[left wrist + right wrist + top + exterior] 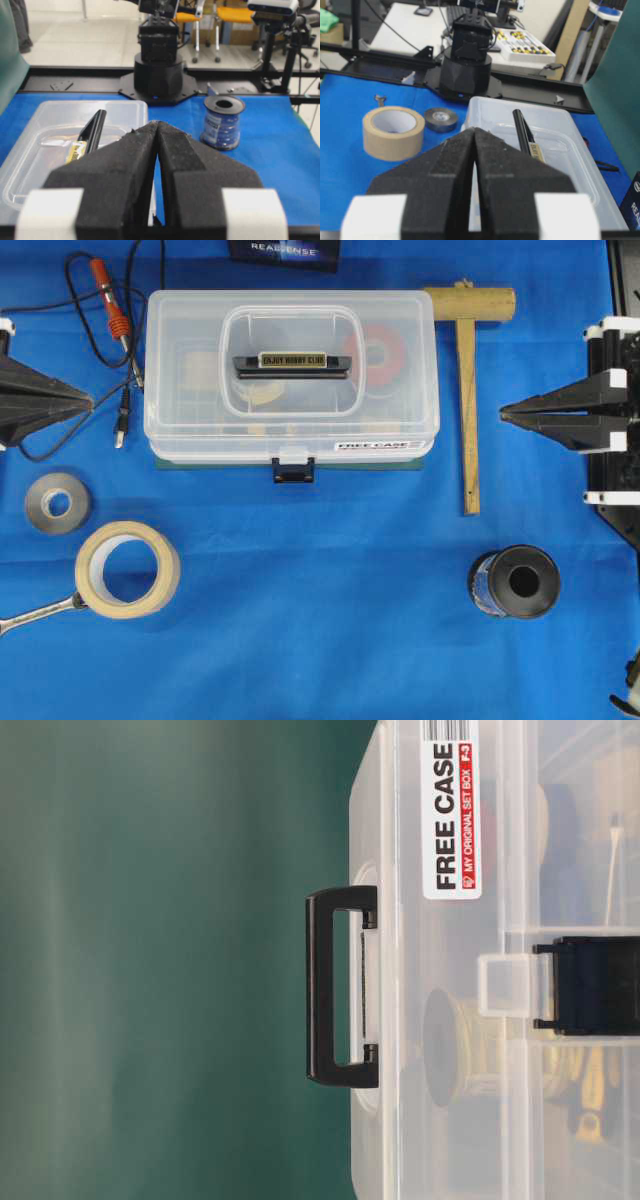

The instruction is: Open the tool box with both arms.

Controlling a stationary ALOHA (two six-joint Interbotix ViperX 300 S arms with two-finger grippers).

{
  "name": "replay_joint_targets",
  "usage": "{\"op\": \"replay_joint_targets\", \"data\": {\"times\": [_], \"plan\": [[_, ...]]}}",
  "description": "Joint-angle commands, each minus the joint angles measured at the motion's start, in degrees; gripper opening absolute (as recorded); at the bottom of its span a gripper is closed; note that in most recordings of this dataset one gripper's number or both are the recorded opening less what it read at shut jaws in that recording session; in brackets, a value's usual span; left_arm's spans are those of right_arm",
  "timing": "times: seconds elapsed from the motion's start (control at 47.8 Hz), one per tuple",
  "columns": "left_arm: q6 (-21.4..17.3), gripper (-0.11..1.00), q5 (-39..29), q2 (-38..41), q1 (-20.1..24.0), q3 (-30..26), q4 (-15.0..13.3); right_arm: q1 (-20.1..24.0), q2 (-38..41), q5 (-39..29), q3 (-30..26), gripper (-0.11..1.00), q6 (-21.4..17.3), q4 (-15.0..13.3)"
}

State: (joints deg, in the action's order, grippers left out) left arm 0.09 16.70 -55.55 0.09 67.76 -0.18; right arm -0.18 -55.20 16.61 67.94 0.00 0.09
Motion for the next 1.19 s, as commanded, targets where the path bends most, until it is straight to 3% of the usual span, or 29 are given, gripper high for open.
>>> {"op": "replay_joint_targets", "data": {"times": [0.0,0.272,0.523,0.606,0.648,0.774,0.878,0.962,1.171], "plan": [[-0.53,0.00,-0.97,-0.18,0.00,-1.85,-1.58,-0.53,0.18,0.35,-1.93,0.00,0.26,-0.18],[-0.53,0.00,-10.81,-1.23,0.00,-4.22,-1.76,-2.29,0.88,-12.57,-6.77,0.00,-0.44,0.09],[-0.53,0.01,-20.39,-1.23,0.88,-5.89,-1.76,-6.24,2.72,-19.86,-8.53,0.00,-0.79,0.44],[-0.35,0.12,-22.76,-0.97,2.37,-5.89,-1.85,-8.26,3.52,-22.15,-8.44,0.02,-0.79,1.23],[-0.26,0.23,-23.82,-0.79,3.43,-5.80,-1.85,-9.23,3.96,-23.20,-8.44,0.10,-0.79,1.58],[-0.44,0.63,-28.48,-0.62,6.68,-5.89,-1.85,-10.81,5.80,-27.42,-8.61,0.47,-0.70,1.67],[-0.53,0.87,-32.61,-0.70,9.23,-6.06,-1.85,-11.34,7.21,-31.38,-9.23,0.76,-0.70,1.58],[-0.53,0.92,-35.86,-0.18,10.99,-5.89,-1.85,-12.39,8.61,-34.19,-9.58,0.87,-0.70,1.58],[-0.62,0.92,-38.41,4.48,12.48,-5.45,-1.76,-16.00,14.59,-37.35,-9.93,0.86,-0.70,1.49]]}}
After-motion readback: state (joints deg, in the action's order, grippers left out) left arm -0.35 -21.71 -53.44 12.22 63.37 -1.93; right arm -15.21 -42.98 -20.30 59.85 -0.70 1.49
